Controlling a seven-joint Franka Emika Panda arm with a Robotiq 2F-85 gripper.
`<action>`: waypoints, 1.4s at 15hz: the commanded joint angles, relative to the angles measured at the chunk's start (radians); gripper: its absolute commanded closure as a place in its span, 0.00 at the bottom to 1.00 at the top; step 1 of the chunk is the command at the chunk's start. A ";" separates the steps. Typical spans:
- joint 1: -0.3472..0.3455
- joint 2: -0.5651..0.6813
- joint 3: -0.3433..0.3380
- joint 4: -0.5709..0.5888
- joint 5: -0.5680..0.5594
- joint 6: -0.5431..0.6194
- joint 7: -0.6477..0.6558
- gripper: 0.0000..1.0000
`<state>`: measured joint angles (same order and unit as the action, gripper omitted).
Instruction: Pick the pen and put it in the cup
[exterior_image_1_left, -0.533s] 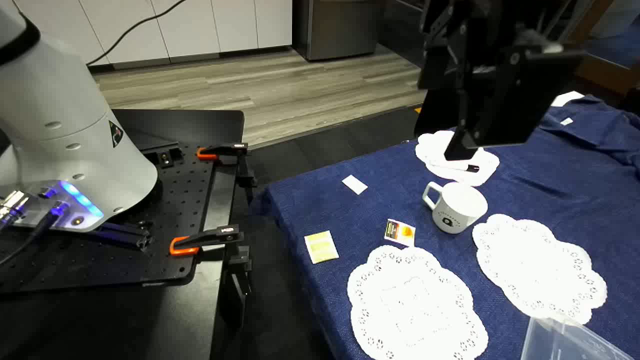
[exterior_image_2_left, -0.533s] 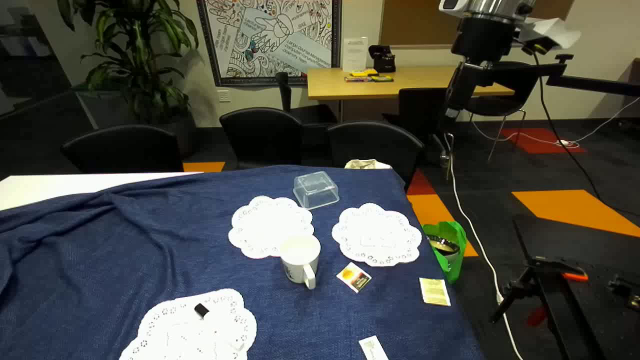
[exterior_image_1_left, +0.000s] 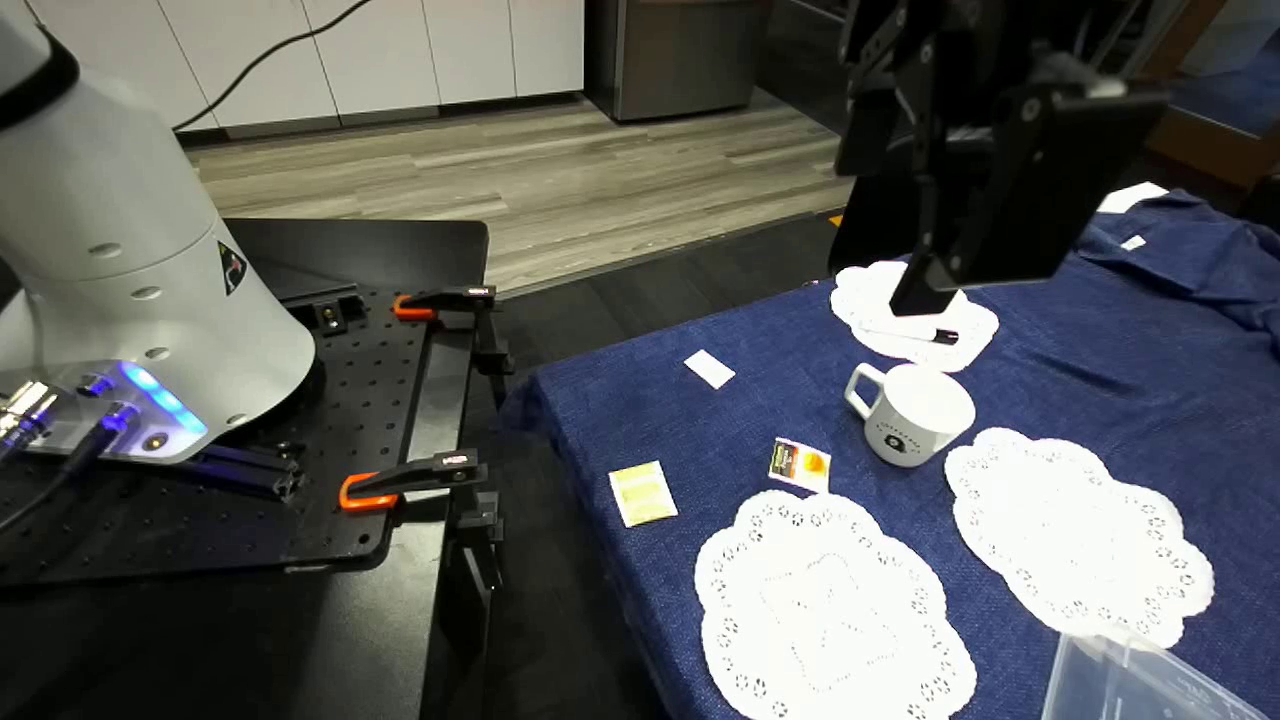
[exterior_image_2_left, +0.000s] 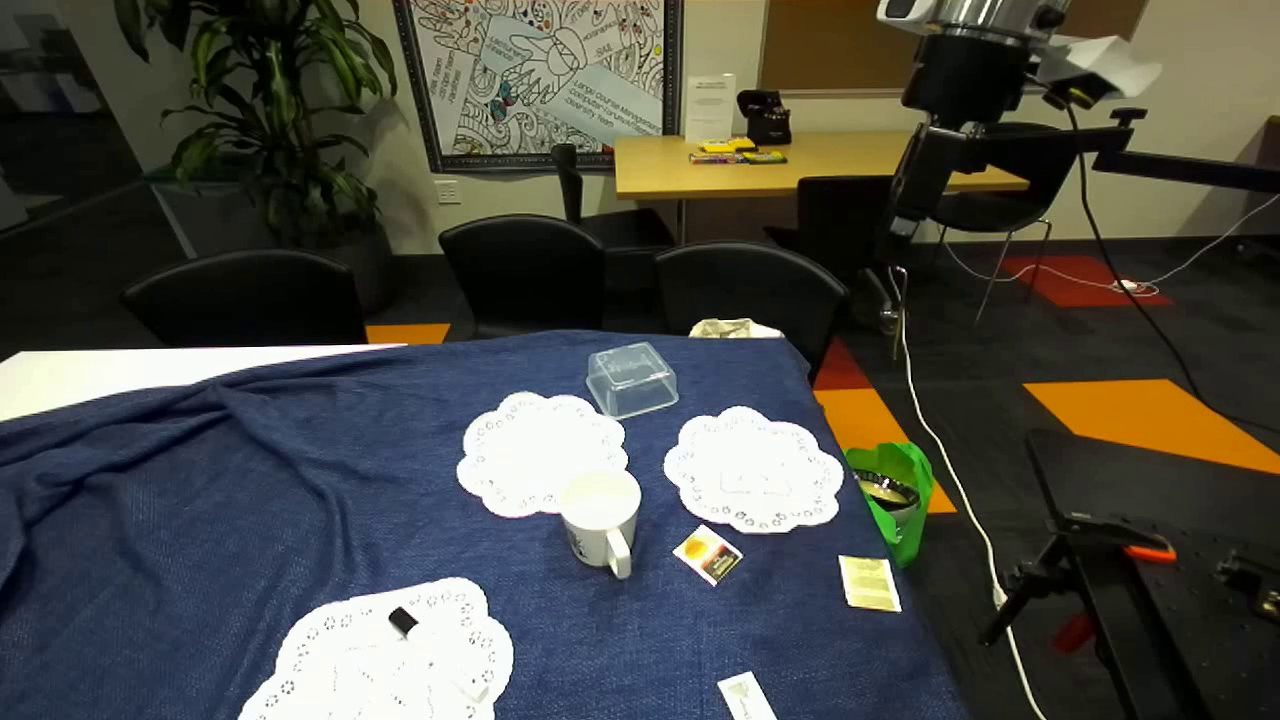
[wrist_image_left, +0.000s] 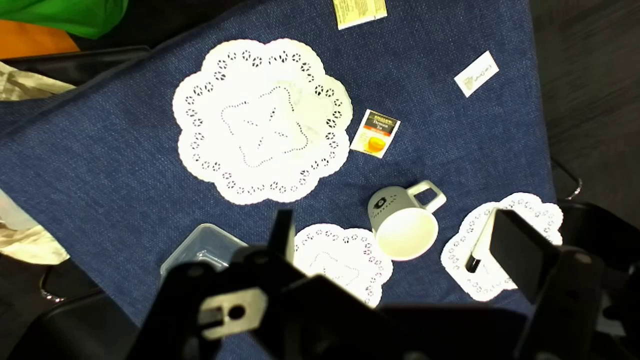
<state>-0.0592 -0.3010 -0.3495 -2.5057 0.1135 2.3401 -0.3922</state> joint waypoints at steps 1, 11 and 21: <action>-0.014 0.023 0.067 0.019 -0.014 0.023 0.024 0.00; 0.042 0.232 0.245 0.185 0.001 0.128 0.150 0.00; 0.075 0.527 0.366 0.410 -0.021 0.224 0.229 0.00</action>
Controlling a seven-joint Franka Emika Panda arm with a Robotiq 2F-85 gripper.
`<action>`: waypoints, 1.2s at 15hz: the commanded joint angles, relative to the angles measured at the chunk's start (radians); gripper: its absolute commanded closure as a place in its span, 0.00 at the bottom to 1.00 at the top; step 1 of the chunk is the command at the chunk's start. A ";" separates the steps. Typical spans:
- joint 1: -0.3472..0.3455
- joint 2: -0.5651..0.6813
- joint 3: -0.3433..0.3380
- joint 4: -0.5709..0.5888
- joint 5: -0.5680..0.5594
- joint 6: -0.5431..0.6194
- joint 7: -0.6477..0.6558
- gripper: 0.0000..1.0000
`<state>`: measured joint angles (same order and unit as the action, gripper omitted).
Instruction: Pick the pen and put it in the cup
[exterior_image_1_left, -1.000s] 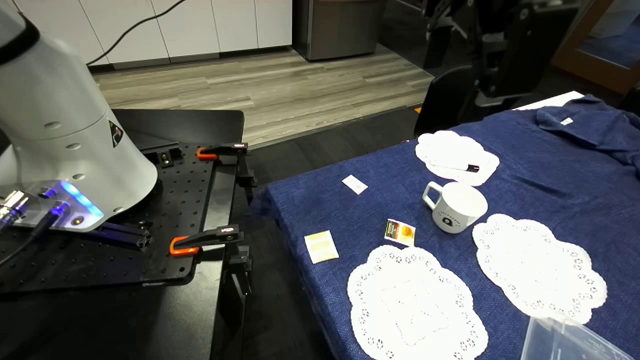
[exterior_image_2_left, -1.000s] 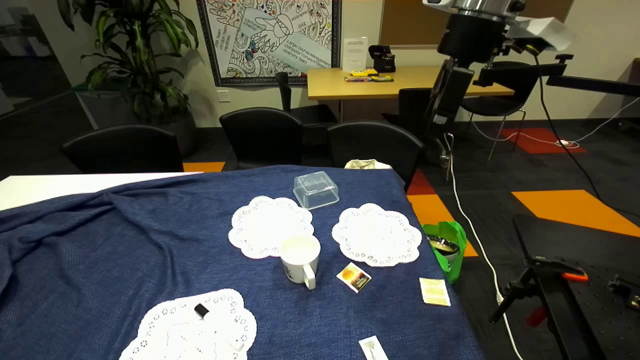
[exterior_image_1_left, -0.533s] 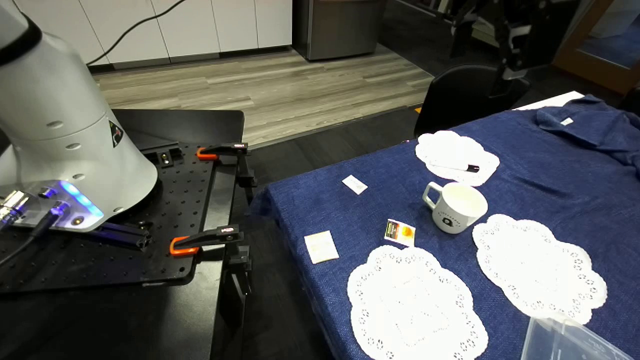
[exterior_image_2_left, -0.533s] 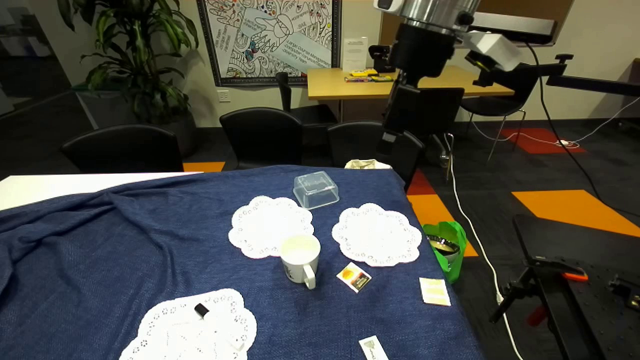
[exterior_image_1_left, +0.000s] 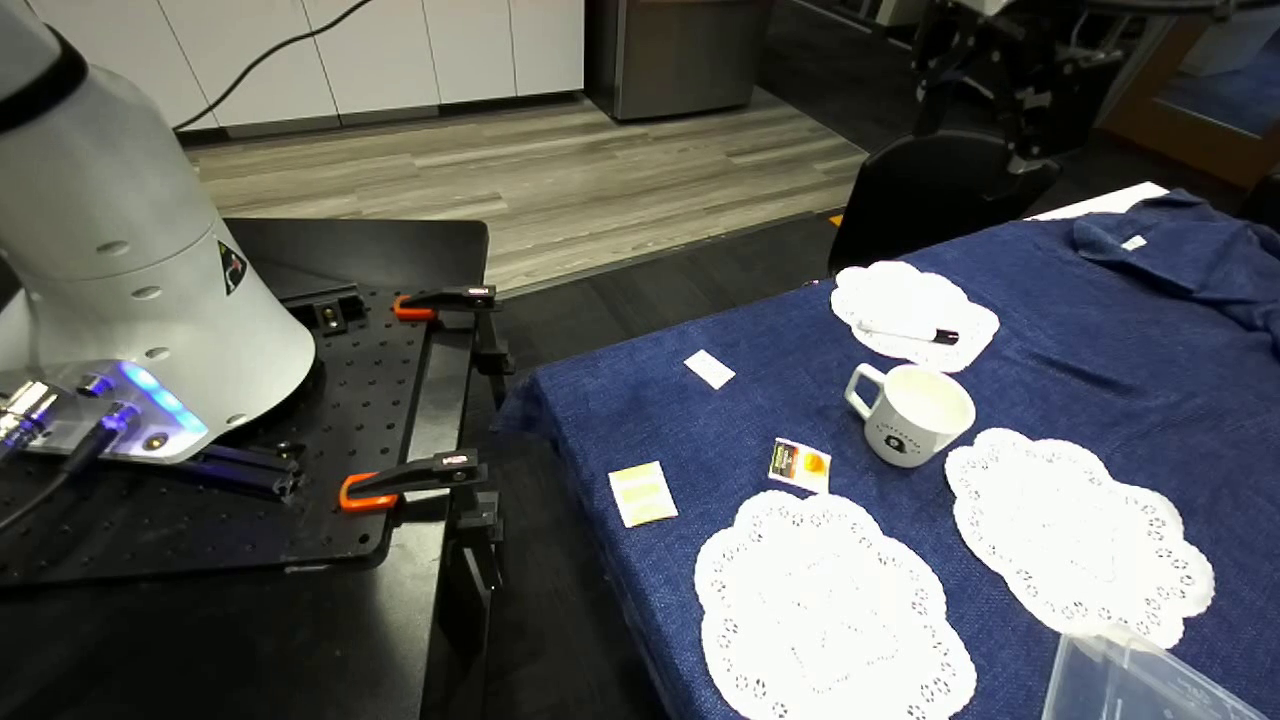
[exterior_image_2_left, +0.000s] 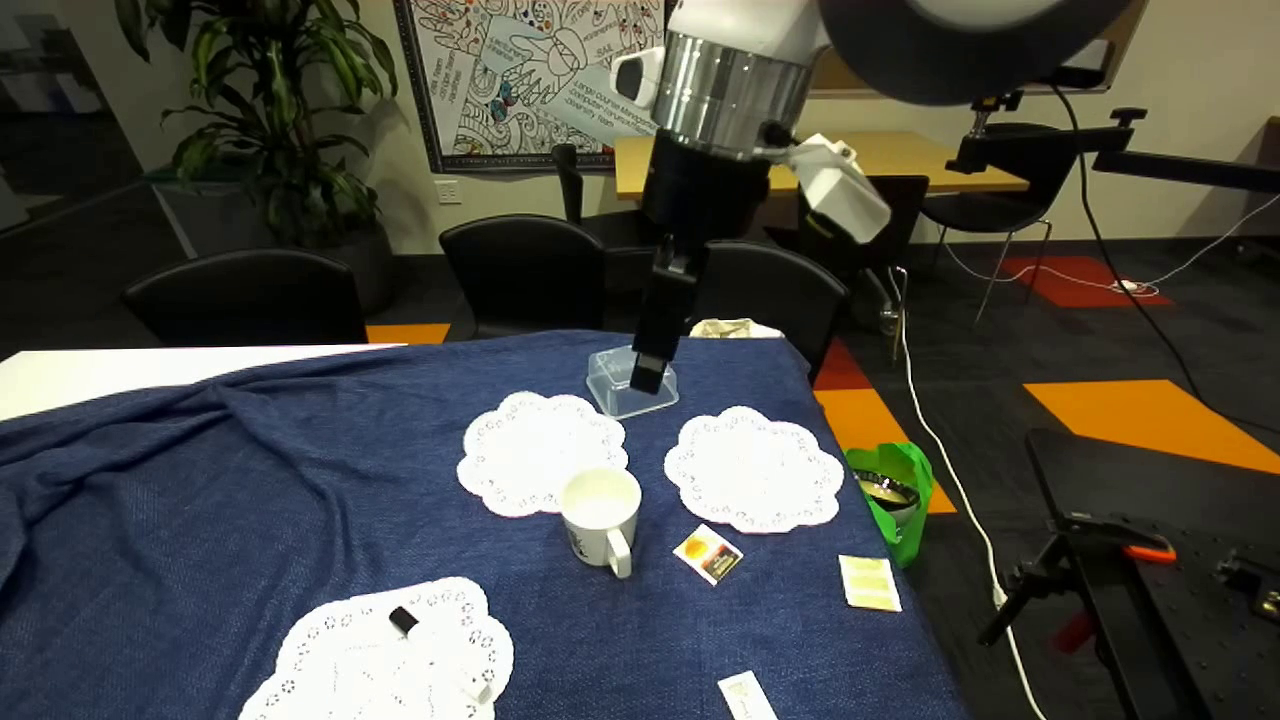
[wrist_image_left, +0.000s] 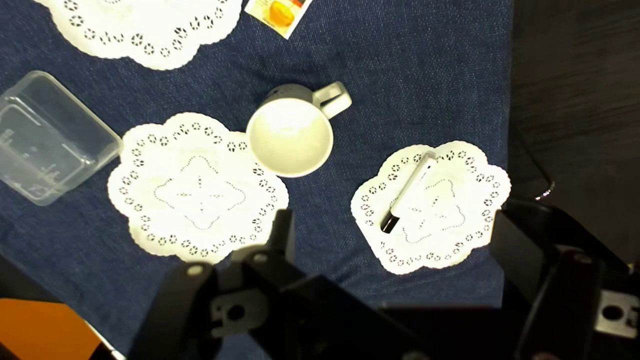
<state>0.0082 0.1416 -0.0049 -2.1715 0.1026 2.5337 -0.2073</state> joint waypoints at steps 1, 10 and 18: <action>0.013 0.114 0.028 0.097 -0.007 0.040 0.070 0.00; 0.120 0.332 0.004 0.251 -0.062 0.063 0.459 0.00; 0.157 0.426 0.006 0.299 -0.046 0.051 0.550 0.00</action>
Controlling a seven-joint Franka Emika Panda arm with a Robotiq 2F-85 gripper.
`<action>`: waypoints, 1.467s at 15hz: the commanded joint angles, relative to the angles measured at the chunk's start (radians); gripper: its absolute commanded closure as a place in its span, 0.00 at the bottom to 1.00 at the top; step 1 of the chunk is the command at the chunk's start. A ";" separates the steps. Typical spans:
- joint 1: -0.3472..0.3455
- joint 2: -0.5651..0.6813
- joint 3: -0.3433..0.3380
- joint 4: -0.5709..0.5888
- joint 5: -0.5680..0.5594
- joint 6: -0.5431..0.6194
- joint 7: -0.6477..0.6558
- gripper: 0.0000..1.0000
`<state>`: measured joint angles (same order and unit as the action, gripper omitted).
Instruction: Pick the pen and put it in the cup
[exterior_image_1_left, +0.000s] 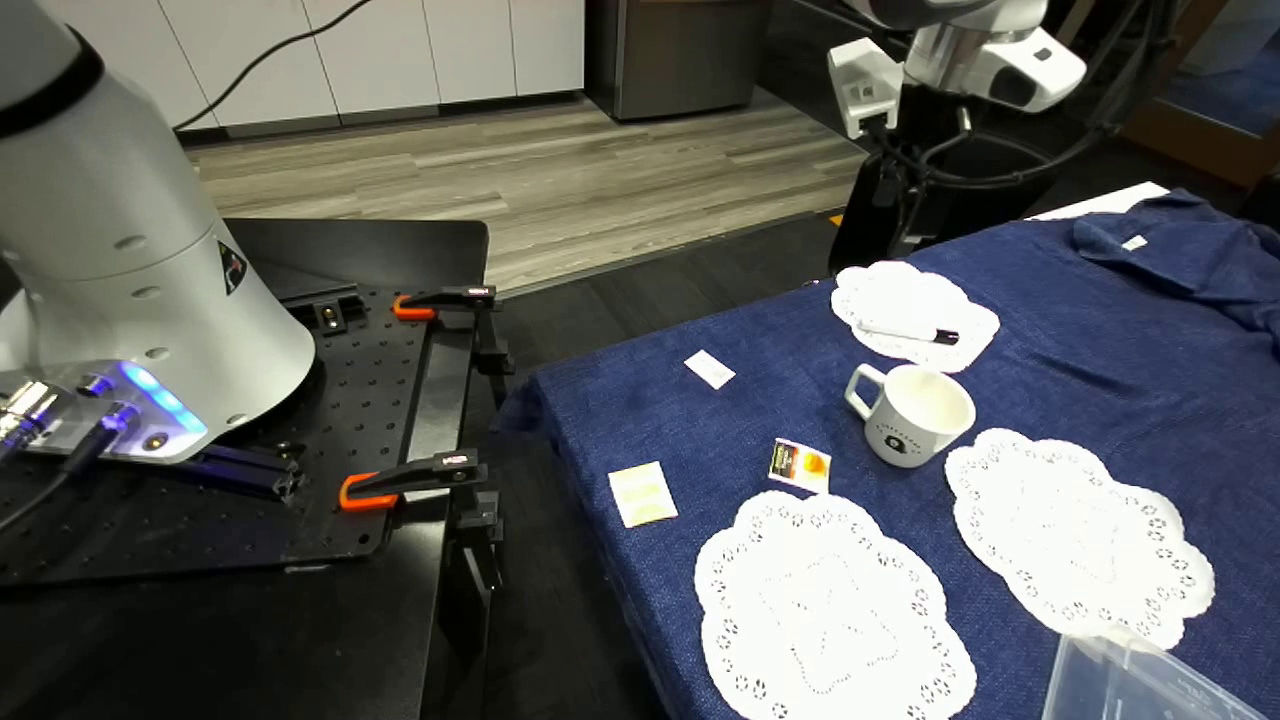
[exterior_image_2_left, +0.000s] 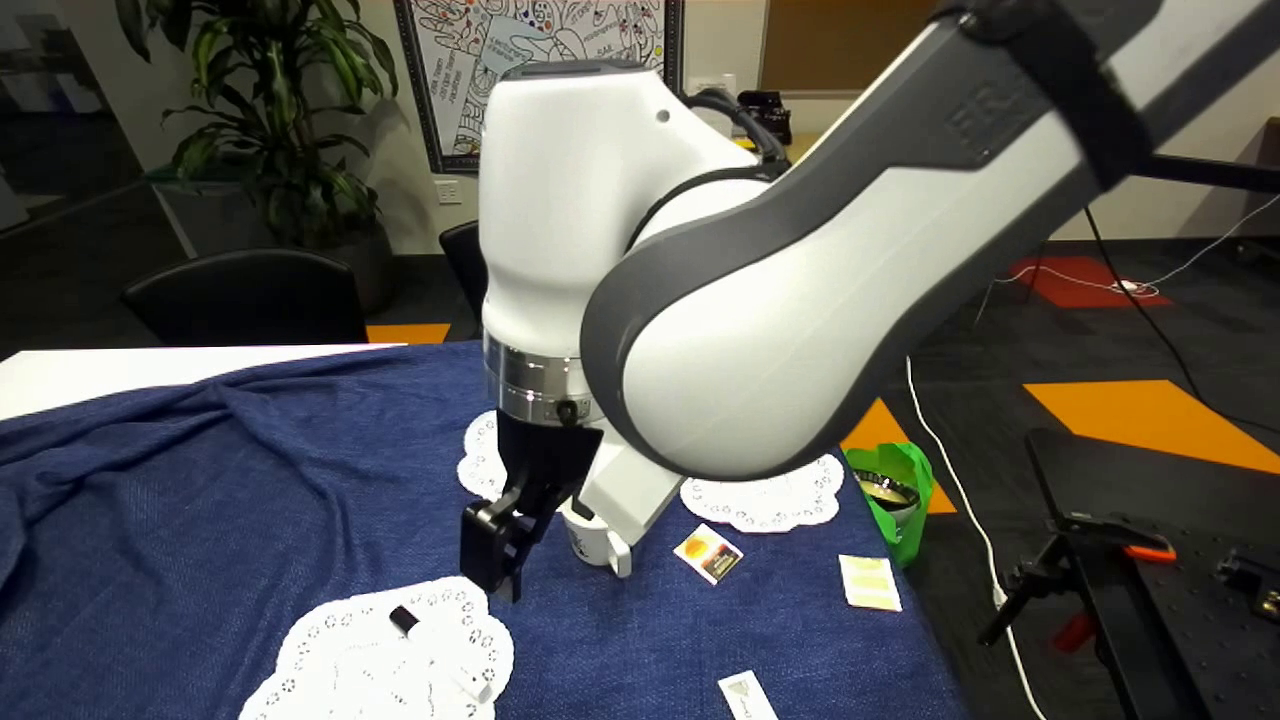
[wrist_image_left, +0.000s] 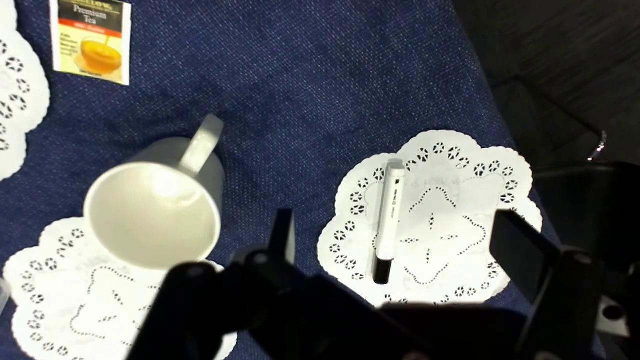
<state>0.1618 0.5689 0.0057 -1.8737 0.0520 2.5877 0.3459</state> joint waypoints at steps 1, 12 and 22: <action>0.007 0.009 -0.005 0.009 0.005 -0.003 0.002 0.00; 0.017 0.093 0.004 0.100 0.021 0.054 0.009 0.00; 0.065 0.341 -0.053 0.384 0.003 -0.037 0.064 0.00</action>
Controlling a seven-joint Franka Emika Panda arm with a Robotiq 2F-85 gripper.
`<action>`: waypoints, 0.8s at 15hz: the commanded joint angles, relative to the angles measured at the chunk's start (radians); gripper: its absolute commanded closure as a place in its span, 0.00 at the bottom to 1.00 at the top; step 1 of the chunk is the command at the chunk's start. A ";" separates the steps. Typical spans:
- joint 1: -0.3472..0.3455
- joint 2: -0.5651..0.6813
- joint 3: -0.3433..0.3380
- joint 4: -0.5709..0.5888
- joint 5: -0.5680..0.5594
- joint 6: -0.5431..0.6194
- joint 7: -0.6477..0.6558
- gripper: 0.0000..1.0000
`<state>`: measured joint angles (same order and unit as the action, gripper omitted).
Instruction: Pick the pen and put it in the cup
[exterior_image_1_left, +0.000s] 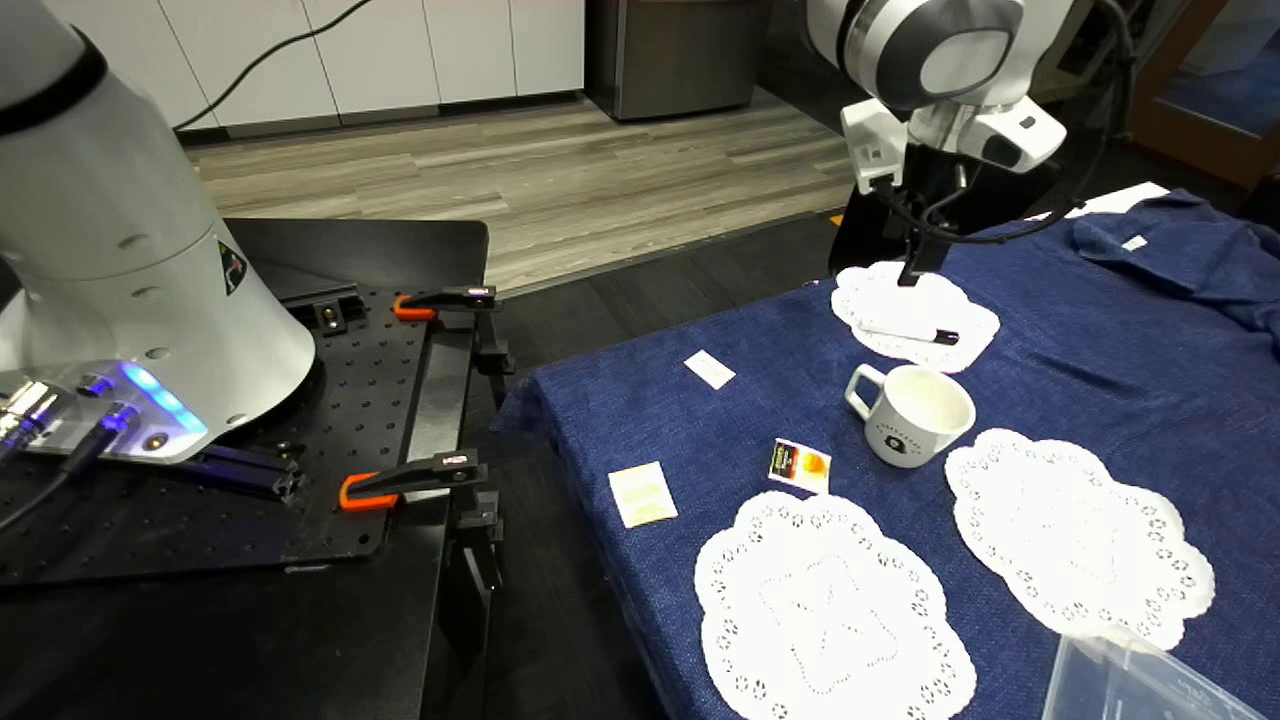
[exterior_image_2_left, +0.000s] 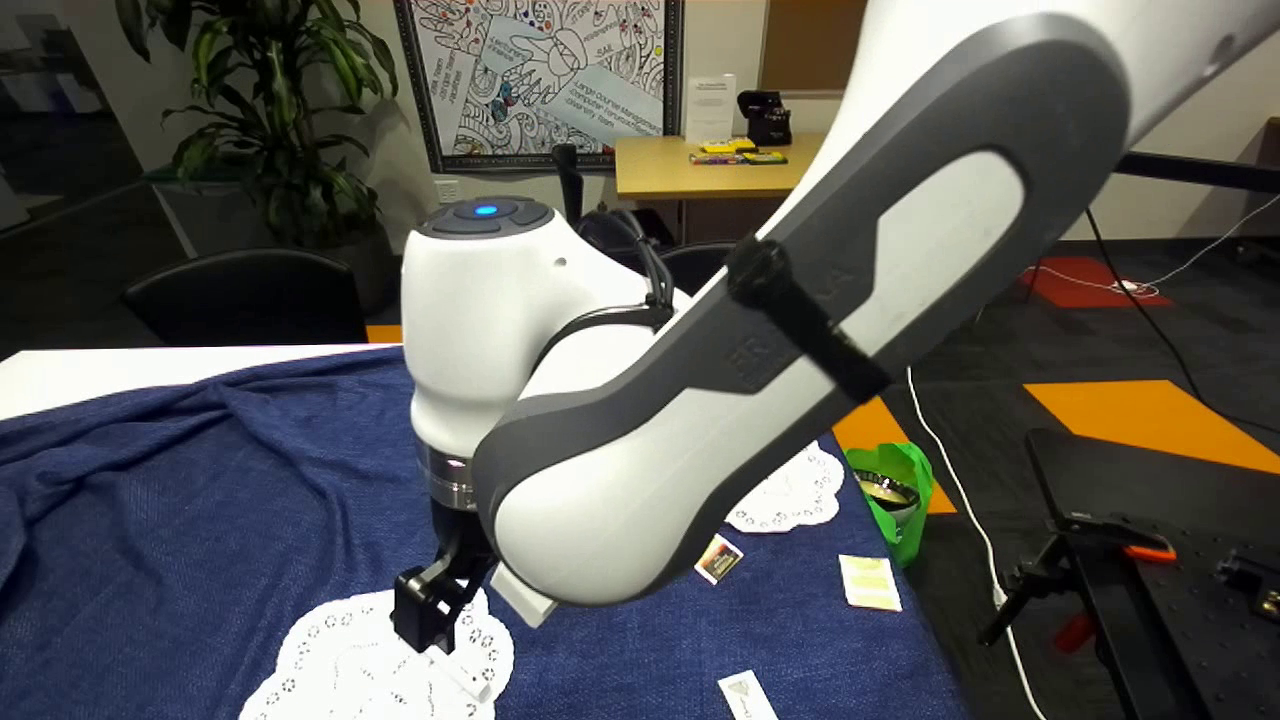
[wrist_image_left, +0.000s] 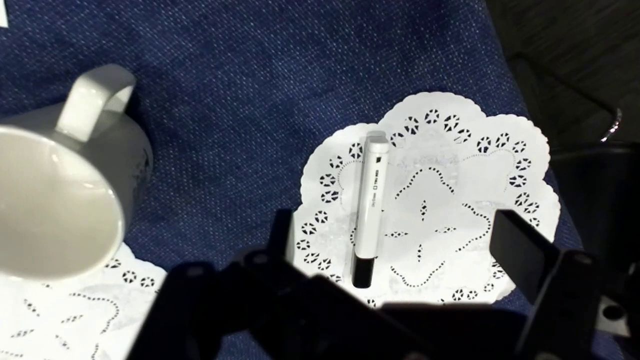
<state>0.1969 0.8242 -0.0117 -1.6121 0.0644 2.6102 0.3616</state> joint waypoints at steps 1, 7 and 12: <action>0.036 0.114 -0.043 0.154 -0.010 -0.067 0.056 0.00; 0.033 0.265 -0.052 0.338 -0.002 -0.128 0.076 0.00; 0.031 0.366 -0.053 0.466 -0.005 -0.138 0.071 0.00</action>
<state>0.2200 1.1230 -0.0511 -1.2584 0.0630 2.5104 0.4044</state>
